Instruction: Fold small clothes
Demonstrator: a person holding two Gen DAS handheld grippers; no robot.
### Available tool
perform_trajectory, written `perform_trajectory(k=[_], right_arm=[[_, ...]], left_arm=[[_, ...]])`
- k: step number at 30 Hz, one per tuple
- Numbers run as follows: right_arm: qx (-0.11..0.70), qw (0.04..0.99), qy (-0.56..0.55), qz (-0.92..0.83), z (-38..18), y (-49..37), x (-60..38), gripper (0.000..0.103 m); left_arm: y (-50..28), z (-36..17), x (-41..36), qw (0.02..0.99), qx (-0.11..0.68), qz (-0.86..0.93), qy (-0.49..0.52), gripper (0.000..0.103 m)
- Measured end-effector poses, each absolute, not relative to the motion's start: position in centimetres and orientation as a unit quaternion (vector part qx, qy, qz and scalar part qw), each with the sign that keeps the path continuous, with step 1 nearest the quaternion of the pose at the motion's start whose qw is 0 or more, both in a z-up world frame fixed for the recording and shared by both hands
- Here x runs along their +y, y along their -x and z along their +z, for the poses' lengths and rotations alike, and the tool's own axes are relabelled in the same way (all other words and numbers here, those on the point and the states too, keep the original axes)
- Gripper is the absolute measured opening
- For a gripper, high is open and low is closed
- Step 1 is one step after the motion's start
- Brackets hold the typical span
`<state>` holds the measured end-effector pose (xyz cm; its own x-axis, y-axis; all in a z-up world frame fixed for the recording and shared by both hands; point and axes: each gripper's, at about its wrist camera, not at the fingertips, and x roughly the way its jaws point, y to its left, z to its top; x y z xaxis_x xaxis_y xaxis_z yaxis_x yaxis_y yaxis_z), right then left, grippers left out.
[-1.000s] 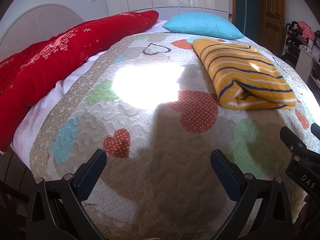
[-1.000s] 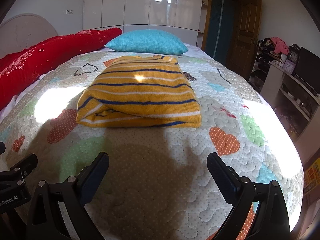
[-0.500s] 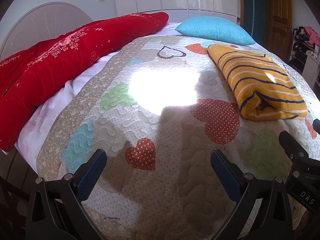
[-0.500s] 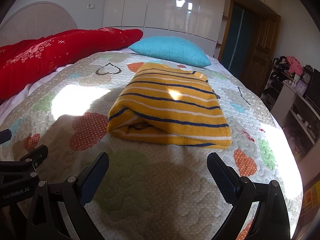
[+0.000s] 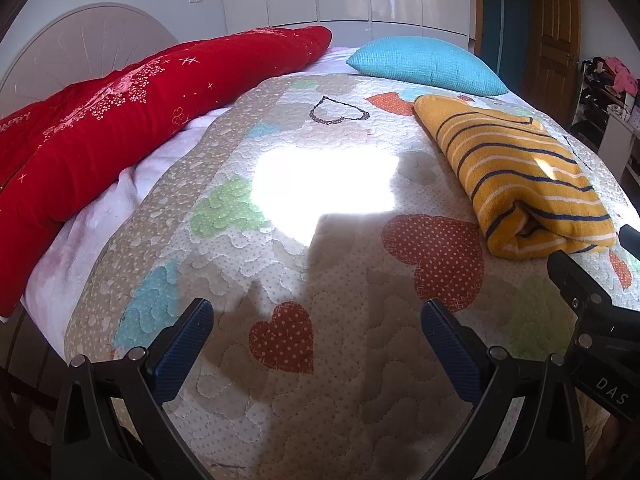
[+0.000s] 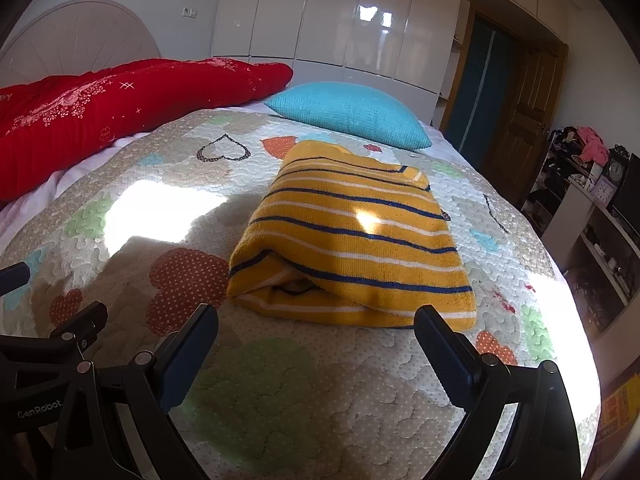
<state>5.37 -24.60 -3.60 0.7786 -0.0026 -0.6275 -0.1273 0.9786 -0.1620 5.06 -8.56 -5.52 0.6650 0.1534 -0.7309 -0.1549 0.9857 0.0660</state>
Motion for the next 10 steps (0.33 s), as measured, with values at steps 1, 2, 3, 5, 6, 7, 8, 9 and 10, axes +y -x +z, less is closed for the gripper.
perform_trajectory(k=[1, 2, 3, 5, 6, 7, 8, 9, 10], right_arm=[[0.332, 0.938, 0.098, 0.034, -3.65, -5.34, -24.57, 0.1], [0.333, 0.937, 0.098, 0.035, -3.69, -5.38, -24.54, 0.1], [0.334, 0.937, 0.098, 0.036, -3.72, -5.42, -24.52, 0.1], [0.336, 0.936, 0.097, 0.037, -3.78, -5.52, -24.5, 0.1], [0.337, 0.936, 0.096, 0.037, -3.8, -5.58, -24.53, 0.1], [0.338, 0.936, 0.095, 0.037, -3.81, -5.59, -24.56, 0.1], [0.339, 0.935, 0.094, 0.038, -3.84, -5.66, -24.6, 0.1], [0.341, 0.935, 0.093, 0.04, -3.87, -5.77, -24.67, 0.1], [0.344, 0.934, 0.091, 0.041, -3.94, -5.88, -24.77, 0.1]], left_arm=[[-5.16, -5.59, -8.5, 0.912, 0.402, 0.082, 0.003, 0.103], [-5.29, -5.68, -8.44, 0.911, 0.404, 0.08, 0.004, 0.103], [-5.39, -5.76, -8.41, 0.911, 0.406, 0.078, 0.005, 0.103], [-5.52, -5.95, -8.36, 0.909, 0.409, 0.076, 0.007, 0.103], [-5.59, -6.04, -8.35, 0.909, 0.41, 0.074, 0.008, 0.103], [-5.72, -6.13, -8.39, 0.908, 0.413, 0.073, 0.005, 0.103], [-5.84, -6.22, -8.46, 0.907, 0.416, 0.072, 0.002, 0.103], [-5.95, -6.29, -8.47, 0.906, 0.418, 0.071, 0.001, 0.103], [-6.08, -6.29, -8.37, 0.905, 0.42, 0.068, 0.003, 0.103]])
